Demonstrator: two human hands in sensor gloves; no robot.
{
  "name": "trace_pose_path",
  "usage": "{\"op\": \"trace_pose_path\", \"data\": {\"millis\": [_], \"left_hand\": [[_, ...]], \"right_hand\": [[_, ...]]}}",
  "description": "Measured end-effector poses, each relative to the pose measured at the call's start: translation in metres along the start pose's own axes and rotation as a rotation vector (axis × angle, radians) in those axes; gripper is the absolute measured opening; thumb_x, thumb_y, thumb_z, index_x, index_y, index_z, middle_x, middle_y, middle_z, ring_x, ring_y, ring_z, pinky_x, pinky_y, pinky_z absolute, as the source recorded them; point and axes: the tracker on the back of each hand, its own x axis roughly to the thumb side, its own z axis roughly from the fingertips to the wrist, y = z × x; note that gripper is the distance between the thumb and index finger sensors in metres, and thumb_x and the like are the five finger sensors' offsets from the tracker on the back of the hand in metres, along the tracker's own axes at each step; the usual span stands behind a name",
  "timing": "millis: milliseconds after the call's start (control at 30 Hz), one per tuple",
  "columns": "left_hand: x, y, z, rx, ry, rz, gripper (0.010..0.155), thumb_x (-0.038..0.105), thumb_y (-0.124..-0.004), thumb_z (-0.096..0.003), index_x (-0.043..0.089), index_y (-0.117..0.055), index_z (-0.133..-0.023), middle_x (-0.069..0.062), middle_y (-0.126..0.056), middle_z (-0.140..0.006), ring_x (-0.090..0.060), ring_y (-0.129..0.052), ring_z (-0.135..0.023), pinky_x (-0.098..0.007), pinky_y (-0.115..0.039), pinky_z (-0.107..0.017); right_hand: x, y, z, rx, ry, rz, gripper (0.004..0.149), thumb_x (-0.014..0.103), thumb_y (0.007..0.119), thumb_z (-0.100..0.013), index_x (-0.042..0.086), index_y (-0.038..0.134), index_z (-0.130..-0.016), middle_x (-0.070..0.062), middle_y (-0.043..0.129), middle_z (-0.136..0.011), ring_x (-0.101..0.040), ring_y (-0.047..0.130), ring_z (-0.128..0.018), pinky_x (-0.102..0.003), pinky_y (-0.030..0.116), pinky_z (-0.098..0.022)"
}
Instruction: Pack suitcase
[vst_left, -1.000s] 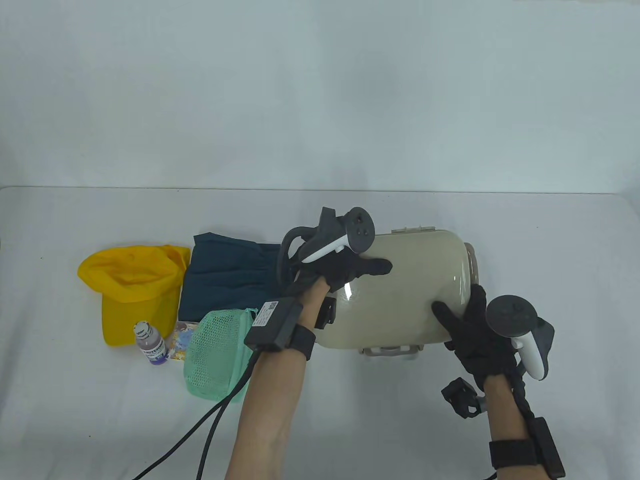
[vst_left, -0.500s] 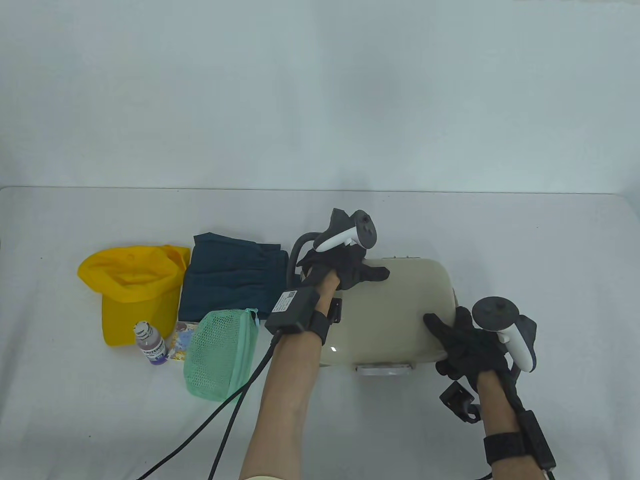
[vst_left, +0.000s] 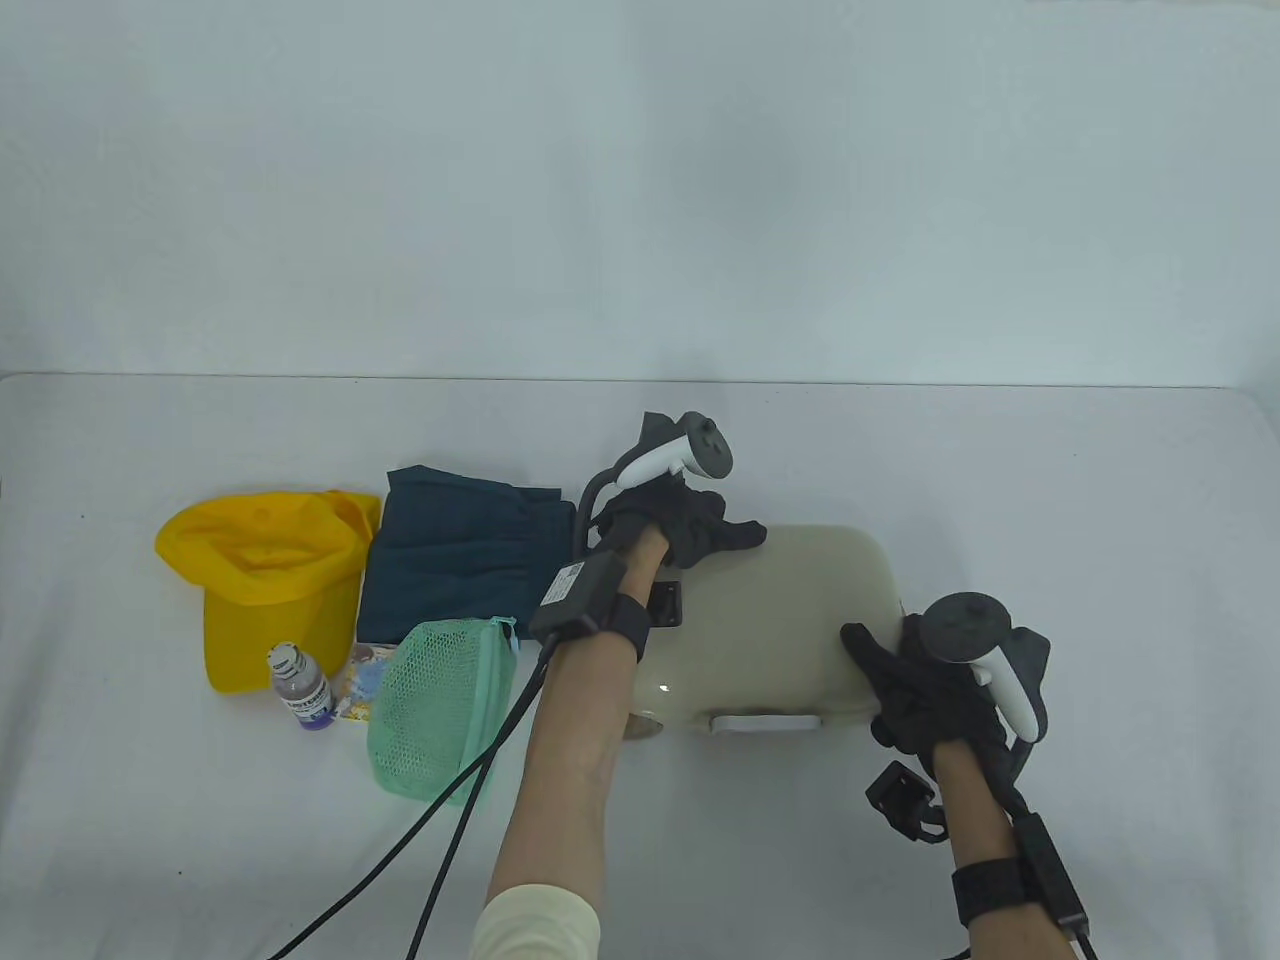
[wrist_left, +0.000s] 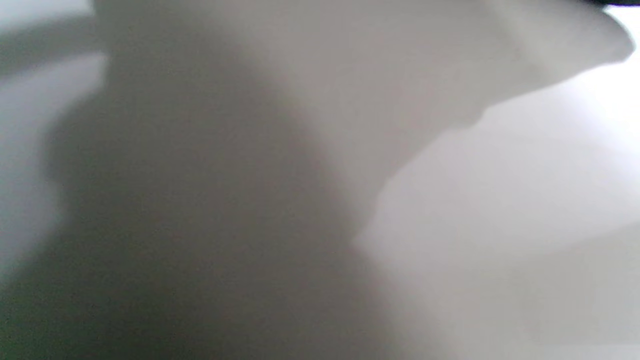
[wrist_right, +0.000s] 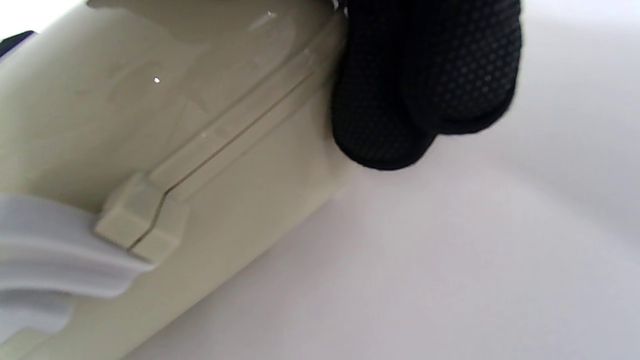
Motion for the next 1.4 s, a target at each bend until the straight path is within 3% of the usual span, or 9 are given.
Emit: {"op": "trace_pose_path", "data": {"millis": [100,267,367,533,767,867,1167,1400], "left_hand": [[-0.006,0.003,0.006,0.029,-0.002,0.003,0.092,0.076,-0.056,-0.0374,0.031,-0.039,-0.116,-0.007,-0.050,-0.122,-0.037,-0.061,-0.112,-0.067,-0.049,-0.078],[-0.018,0.010,0.032,0.066,0.015,-0.026,0.092,0.075,-0.056,-0.0387,0.032,-0.036,-0.117,-0.009,-0.041,-0.125,-0.040,-0.051,-0.116,-0.068,-0.049,-0.078],[-0.027,0.004,0.046,0.091,0.015,-0.033,0.092,0.075,-0.056,-0.0396,0.032,-0.031,-0.117,-0.009,-0.035,-0.126,-0.042,-0.044,-0.118,-0.068,-0.048,-0.078],[-0.036,-0.015,0.053,0.122,0.004,-0.022,0.092,0.074,-0.056,-0.0406,0.032,-0.025,-0.116,-0.010,-0.028,-0.126,-0.043,-0.040,-0.118,-0.068,-0.048,-0.078],[-0.042,-0.030,0.048,0.132,-0.024,0.063,0.092,0.074,-0.056,-0.0411,0.032,-0.018,-0.115,-0.009,-0.022,-0.125,-0.042,-0.039,-0.117,-0.067,-0.048,-0.078],[-0.044,-0.032,0.047,0.146,-0.036,0.073,0.093,0.075,-0.055,-0.0408,0.033,-0.018,-0.115,-0.009,-0.023,-0.125,-0.042,-0.039,-0.117,-0.066,-0.048,-0.078],[-0.049,-0.035,0.045,0.145,-0.065,0.122,0.092,0.075,-0.056,-0.0410,0.036,-0.018,-0.115,-0.008,-0.022,-0.125,-0.042,-0.038,-0.117,-0.065,-0.047,-0.079],[-0.053,-0.036,0.043,0.138,-0.096,0.174,0.090,0.075,-0.059,-0.0418,0.039,-0.020,-0.115,-0.004,-0.022,-0.126,-0.042,-0.037,-0.116,-0.062,-0.045,-0.081]], "right_hand": [[0.004,-0.003,0.005,-0.039,0.002,0.064,0.097,0.073,0.048,-0.048,0.000,0.032,-0.110,-0.027,0.069,-0.102,-0.031,0.102,-0.055,-0.041,0.088,-0.040],[0.027,-0.020,0.034,-0.251,-0.048,0.267,0.088,0.070,0.051,-0.048,0.007,0.046,-0.109,-0.022,0.066,-0.105,-0.034,0.096,-0.064,-0.045,0.084,-0.047],[0.048,-0.031,0.055,-0.312,-0.138,0.299,0.078,0.067,0.053,-0.049,0.011,0.059,-0.103,-0.016,0.078,-0.094,-0.029,0.096,-0.061,-0.042,0.085,-0.045],[0.065,-0.025,0.066,-0.093,-0.291,0.230,0.067,0.064,0.055,-0.050,0.014,0.078,-0.088,-0.006,0.096,-0.066,-0.016,0.102,-0.040,-0.032,0.089,-0.033],[0.072,0.010,0.055,0.158,-0.260,0.274,0.067,0.062,0.055,-0.051,0.010,0.085,-0.080,-0.003,0.102,-0.052,-0.012,0.105,-0.028,-0.029,0.091,-0.024],[0.073,0.019,0.052,0.198,-0.222,0.319,0.069,0.062,0.055,-0.051,0.007,0.088,-0.076,-0.003,0.104,-0.048,-0.012,0.106,-0.025,-0.029,0.092,-0.021],[0.054,0.049,0.037,0.271,-0.102,0.300,0.070,0.059,0.051,-0.054,0.004,0.088,-0.075,-0.004,0.106,-0.048,-0.013,0.109,-0.025,-0.030,0.093,-0.020],[0.037,0.061,0.031,0.363,-0.068,0.043,0.073,0.059,0.050,-0.055,-0.002,0.080,-0.082,-0.005,0.104,-0.057,-0.012,0.109,-0.033,-0.029,0.094,-0.025]]}}
